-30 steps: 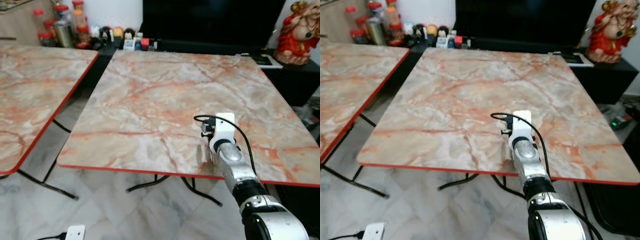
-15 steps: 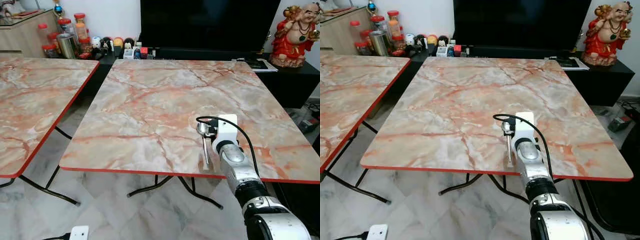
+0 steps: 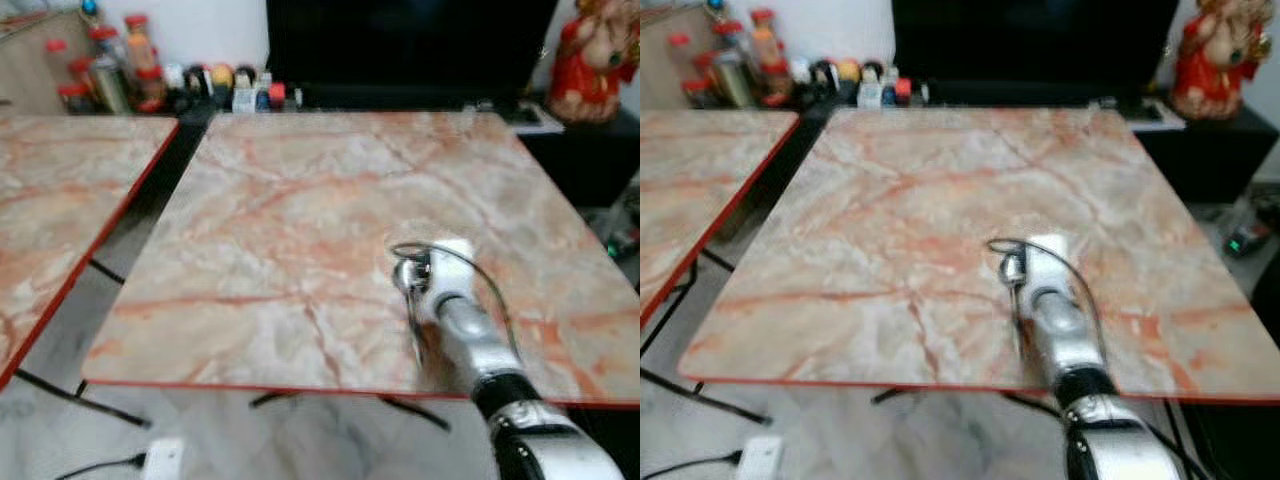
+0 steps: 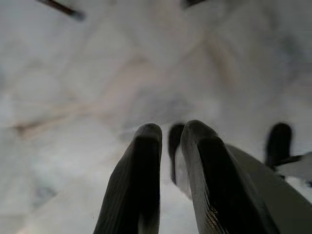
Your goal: Setting the table
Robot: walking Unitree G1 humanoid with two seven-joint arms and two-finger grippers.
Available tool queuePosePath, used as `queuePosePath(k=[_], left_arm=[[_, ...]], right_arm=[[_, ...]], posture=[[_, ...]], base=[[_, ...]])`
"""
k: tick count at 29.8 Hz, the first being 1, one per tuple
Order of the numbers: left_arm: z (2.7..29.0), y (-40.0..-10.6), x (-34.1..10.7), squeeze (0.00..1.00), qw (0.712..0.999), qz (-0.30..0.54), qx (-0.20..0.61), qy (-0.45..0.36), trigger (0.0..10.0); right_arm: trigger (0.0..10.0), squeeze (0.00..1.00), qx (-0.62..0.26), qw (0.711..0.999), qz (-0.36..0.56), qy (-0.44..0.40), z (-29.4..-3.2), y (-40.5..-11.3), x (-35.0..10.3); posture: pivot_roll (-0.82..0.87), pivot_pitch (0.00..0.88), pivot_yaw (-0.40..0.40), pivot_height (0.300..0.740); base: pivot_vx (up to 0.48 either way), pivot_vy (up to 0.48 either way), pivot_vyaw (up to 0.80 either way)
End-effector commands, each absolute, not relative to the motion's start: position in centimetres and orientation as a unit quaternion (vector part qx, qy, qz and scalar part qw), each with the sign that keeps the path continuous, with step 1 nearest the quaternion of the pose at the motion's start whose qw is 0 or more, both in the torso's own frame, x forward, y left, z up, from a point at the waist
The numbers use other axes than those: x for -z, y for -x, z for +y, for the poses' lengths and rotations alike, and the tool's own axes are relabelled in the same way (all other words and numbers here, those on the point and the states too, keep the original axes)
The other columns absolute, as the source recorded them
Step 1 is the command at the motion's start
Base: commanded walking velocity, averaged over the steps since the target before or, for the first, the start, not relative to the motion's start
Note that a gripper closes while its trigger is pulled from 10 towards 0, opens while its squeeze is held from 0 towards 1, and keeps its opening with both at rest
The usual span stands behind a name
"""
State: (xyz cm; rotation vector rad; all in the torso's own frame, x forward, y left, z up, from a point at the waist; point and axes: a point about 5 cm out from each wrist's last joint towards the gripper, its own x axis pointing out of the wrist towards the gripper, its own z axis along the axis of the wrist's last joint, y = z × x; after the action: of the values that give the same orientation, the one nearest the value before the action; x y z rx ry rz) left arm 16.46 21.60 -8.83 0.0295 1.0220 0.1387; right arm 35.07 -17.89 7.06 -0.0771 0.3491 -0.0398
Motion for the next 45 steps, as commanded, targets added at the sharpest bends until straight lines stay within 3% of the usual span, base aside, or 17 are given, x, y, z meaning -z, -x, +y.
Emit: queuePosePath(k=[1,13,14,17,18,19,20,21,29,43,44,45], left_arm=[[22.6,-15.1,9.2,0.00,0.857,0.508,-0.077,-0.025,10.0],[22.7,-15.1,9.2,0.00,0.855,0.512,-0.077,-0.027,10.0],[22.7,-15.1,9.2,0.00,0.855,0.512,-0.076,-0.027,10.0],[22.6,-15.2,9.2,0.00,0.855,0.513,-0.073,-0.026,10.0],[22.6,-15.2,9.2,0.00,0.855,0.513,-0.073,-0.025,10.0],[22.6,-15.2,9.2,0.00,0.855,0.513,-0.073,-0.025,10.0],[22.5,-15.2,9.2,0.00,0.855,0.514,-0.071,-0.024,10.0],[22.5,-15.2,9.2,0.00,0.855,0.514,-0.069,-0.024,10.0],[22.6,-15.2,9.2,0.00,0.855,0.513,-0.071,-0.024,10.0],[22.4,-15.3,9.2,0.00,0.856,0.514,-0.063,-0.013,10.0],[22.4,-15.3,9.2,0.00,0.856,0.514,-0.062,-0.012,10.0],[22.4,-15.3,9.2,0.00,0.856,0.514,-0.061,-0.012,10.0]], right_arm=[[10.0,0.00,-0.002,0.986,0.165,0.035,-16.2,-35.5,-7.7],[10.0,0.00,-0.018,0.978,0.205,0.025,-16.2,-34.4,-7.2],[10.0,1.00,-0.013,0.977,0.210,0.024,-16.4,-34.3,-7.1],[10.0,1.00,0.003,0.973,0.230,0.017,-16.7,-34.1,-6.7],[10.0,0.77,0.001,0.973,0.232,0.013,-16.7,-34.1,-6.7],[10.0,0.77,0.001,0.973,0.232,0.013,-16.7,-34.1,-6.7],[10.0,0.09,-0.004,0.972,0.236,0.008,-16.5,-34.1,-6.7],[10.0,0.00,-0.013,0.970,0.241,0.006,-16.2,-34.1,-6.7],[10.0,0.00,-0.012,0.966,0.256,-0.042,-15.6,-34.3,-7.2],[10.0,0.00,0.019,0.972,0.231,-0.036,-16.6,-34.9,-9.9],[10.0,0.41,0.015,0.973,0.226,-0.036,-16.6,-35.0,-10.5],[10.0,0.41,0.014,0.974,0.224,-0.037,-16.5,-35.1,-10.7]], posture=[[0.03,0.000,-0.019,0.728],[0.02,0.000,-0.019,0.728],[0.02,0.000,-0.019,0.728],[0.02,0.000,-0.018,0.728],[0.02,0.000,-0.018,0.728],[0.02,0.000,-0.018,0.728],[0.02,0.000,-0.019,0.728],[0.02,0.000,-0.019,0.728],[0.02,0.000,-0.020,0.728],[0.02,0.000,-0.020,0.728],[0.02,0.000,-0.020,0.728],[0.02,0.000,-0.020,0.728]], base=[[0.000,0.000,0.00],[0.000,0.000,0.00],[0.000,0.000,0.00],[0.000,0.000,0.00],[0.000,0.000,0.00],[0.000,0.000,0.00],[0.000,0.000,0.00],[0.000,0.000,0.00],[0.000,0.000,0.00],[0.000,0.000,0.00],[0.000,0.000,0.00],[0.000,0.000,0.00]])
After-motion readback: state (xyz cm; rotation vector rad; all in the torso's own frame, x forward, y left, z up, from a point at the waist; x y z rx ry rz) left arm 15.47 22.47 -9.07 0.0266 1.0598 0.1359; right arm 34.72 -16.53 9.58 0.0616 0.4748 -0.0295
